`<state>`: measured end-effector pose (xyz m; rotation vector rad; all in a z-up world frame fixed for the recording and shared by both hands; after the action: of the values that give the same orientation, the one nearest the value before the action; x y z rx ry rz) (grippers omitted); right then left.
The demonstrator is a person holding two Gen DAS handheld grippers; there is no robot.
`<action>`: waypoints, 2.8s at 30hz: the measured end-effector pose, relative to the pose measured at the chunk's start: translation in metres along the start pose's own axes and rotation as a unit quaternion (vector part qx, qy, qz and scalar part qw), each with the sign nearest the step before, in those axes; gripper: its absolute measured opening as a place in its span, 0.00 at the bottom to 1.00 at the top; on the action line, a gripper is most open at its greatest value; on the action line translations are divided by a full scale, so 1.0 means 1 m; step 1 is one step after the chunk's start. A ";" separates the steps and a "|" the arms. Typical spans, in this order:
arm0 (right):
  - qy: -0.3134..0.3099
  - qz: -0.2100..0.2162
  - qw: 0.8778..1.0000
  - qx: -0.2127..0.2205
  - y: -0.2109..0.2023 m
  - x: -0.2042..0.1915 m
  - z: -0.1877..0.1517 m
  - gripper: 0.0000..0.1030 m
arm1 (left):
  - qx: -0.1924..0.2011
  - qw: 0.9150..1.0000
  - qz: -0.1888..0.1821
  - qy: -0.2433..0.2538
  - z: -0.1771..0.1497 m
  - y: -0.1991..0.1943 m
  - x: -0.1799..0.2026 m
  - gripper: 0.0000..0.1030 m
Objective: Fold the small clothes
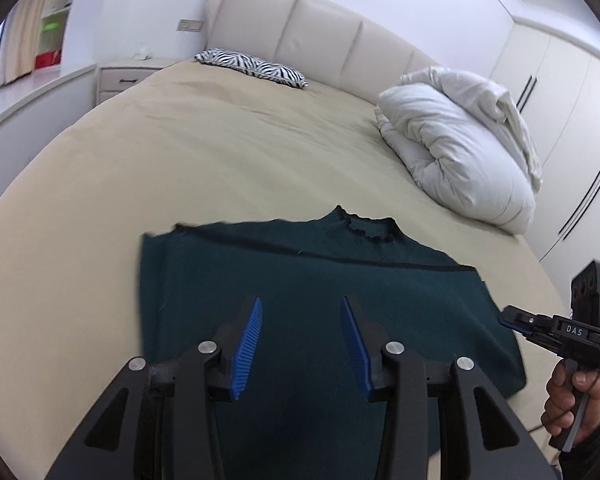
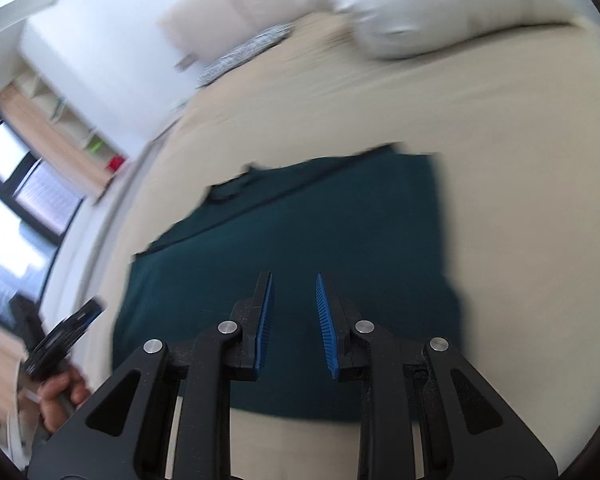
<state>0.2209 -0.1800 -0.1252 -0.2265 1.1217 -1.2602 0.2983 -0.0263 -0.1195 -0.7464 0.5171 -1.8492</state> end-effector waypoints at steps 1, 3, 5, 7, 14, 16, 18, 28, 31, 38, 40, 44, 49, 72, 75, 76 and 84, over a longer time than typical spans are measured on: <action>0.000 0.010 1.000 -0.011 0.017 -0.009 0.001 0.21 | 0.001 1.000 0.010 0.008 0.004 0.009 0.003 0.42; 0.008 0.047 0.998 -0.040 0.056 -0.024 0.003 0.21 | -0.002 0.999 0.028 0.021 0.008 0.030 0.001 0.42; 0.005 0.037 0.998 -0.046 0.082 -0.025 0.005 0.21 | -0.011 0.999 0.041 0.021 0.006 0.046 -0.008 0.42; 0.029 0.028 0.998 -0.046 0.101 -0.007 0.008 0.19 | -0.016 0.999 0.052 0.006 -0.001 0.056 -0.027 0.42; 0.191 0.083 0.976 0.071 0.054 0.109 0.031 0.05 | 0.012 0.994 -0.021 -0.103 -0.008 0.053 -0.073 0.40; 0.216 0.056 0.970 0.099 0.035 0.139 0.036 0.00 | 0.011 0.995 -0.014 -0.097 -0.009 0.051 -0.072 0.40; 0.247 0.023 0.960 0.131 0.013 0.164 0.037 0.04 | 0.011 0.995 -0.006 -0.096 -0.010 0.049 -0.072 0.40; 0.116 0.008 0.988 0.105 0.025 0.052 0.060 0.16 | 0.011 0.995 -0.010 -0.102 -0.016 0.053 -0.073 0.40; 0.068 0.024 0.996 0.047 0.075 0.010 0.058 0.42 | 0.011 0.996 -0.001 -0.090 -0.017 0.054 -0.070 0.40; 0.156 0.044 0.985 0.055 0.107 0.063 0.064 0.24 | 0.009 0.996 0.001 -0.085 -0.019 0.055 -0.071 0.40; 0.187 0.043 0.978 0.077 0.092 0.091 0.071 0.20 | 0.010 0.996 0.003 -0.083 -0.019 0.055 -0.071 0.40; 0.198 -0.040 0.973 0.115 0.034 0.129 0.071 0.28 | 0.007 0.997 0.019 -0.072 -0.019 0.057 -0.067 0.40; 0.135 0.039 0.986 0.086 0.015 0.076 0.039 0.36 | 0.003 0.998 0.042 -0.054 -0.019 0.058 -0.062 0.41; 0.169 -0.027 0.979 0.113 -0.099 0.177 -0.013 0.59 | 0.016 0.999 0.027 -0.032 -0.020 -0.002 -0.001 0.59; 0.171 -0.002 0.981 0.095 -0.079 0.165 -0.015 0.59 | 0.009 1.000 -0.004 -0.001 -0.022 -0.004 0.038 0.63; 0.172 0.011 0.981 0.085 -0.069 0.161 -0.013 0.59 | 0.001 1.000 -0.014 0.009 -0.025 -0.002 0.050 0.64; 0.209 0.018 0.977 0.032 -0.022 0.153 -0.010 0.59 | -0.053 0.998 -0.025 -0.008 -0.054 0.034 0.057 0.64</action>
<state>0.1825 -0.3112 -0.1979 0.1147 1.4329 -1.3446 0.2667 -0.0910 -0.1656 -0.8509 0.5953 -1.8718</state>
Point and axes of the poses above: each gripper's, at about its wrist camera, not at the fingertips, and y roughly the way its jaws point, x to its right, z to its top, the point moved 5 cm from there along y, roughly the way its jaws point, and after that the axes turned 5 degrees about y, right-handed, at the moved point
